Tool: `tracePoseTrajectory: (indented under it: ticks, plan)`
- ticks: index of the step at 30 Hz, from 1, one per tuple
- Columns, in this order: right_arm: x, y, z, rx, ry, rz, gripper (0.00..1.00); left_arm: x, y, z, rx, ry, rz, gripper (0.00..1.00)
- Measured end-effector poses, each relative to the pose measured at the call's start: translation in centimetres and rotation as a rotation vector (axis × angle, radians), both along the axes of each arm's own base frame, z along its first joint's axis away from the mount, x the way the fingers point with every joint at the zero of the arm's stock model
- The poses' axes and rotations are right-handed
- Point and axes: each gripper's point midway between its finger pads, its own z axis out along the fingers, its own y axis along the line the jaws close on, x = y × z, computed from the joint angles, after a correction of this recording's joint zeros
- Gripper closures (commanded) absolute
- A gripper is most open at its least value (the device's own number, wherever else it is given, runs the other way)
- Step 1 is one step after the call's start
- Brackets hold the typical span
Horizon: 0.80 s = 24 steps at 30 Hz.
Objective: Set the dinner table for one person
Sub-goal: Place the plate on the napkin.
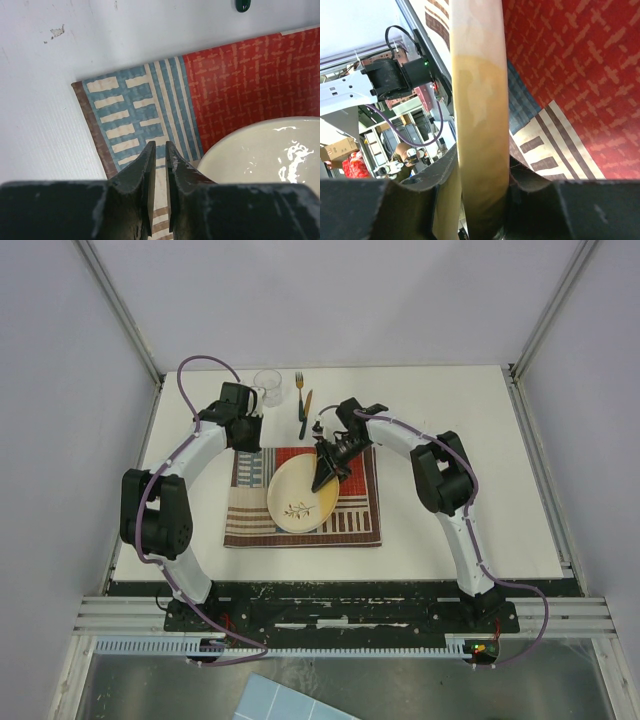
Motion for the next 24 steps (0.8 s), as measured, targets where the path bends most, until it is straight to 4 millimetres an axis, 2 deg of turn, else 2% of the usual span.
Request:
tracePoseTrajectory:
  ticks: [16,24]
  plan:
    - [0.3,-2.3,-0.3,-0.049,0.001,0.001,0.63,-0.1,0.0,0.2,0.001,0.007,0.000,0.82]
    - [0.6,-2.7,-1.6,-0.080,0.009,0.007,0.65,0.1,0.0,0.5,0.000,0.000,0.000,0.82]
